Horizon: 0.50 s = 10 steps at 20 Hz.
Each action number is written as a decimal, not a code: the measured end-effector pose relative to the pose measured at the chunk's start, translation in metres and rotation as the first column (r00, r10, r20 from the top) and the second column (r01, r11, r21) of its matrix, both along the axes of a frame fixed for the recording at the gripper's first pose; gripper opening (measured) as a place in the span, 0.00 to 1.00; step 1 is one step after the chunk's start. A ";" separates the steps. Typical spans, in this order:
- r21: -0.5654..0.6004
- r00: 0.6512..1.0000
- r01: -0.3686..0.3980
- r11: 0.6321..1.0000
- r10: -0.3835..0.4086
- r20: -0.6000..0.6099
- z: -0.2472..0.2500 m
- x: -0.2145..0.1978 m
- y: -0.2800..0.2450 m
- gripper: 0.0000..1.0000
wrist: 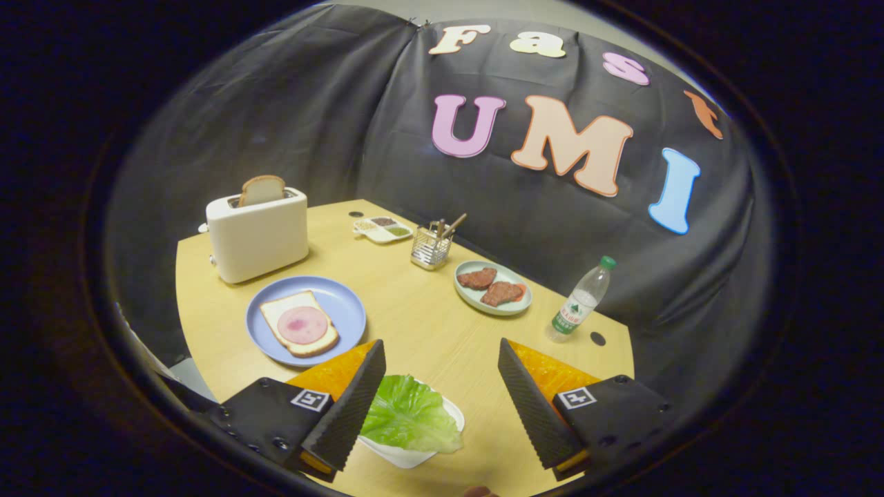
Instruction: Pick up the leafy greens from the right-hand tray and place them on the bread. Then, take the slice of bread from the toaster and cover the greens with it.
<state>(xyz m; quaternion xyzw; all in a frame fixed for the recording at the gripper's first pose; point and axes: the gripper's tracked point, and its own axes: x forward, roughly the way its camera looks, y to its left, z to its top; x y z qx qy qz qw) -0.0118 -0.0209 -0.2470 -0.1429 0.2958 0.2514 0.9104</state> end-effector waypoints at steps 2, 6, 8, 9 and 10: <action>-0.011 0.999 -0.015 1.000 0.014 -0.039 -0.018 -0.004 -0.003 1.00; -0.031 0.991 -0.053 0.998 0.049 -0.121 -0.052 -0.013 -0.006 1.00; -0.033 0.986 -0.068 0.997 0.062 -0.156 -0.065 -0.015 -0.007 1.00; -0.034 0.982 -0.076 0.997 0.069 -0.175 -0.072 -0.016 -0.005 1.00; -0.037 0.978 -0.085 0.996 0.077 -0.192 -0.079 -0.019 -0.006 1.00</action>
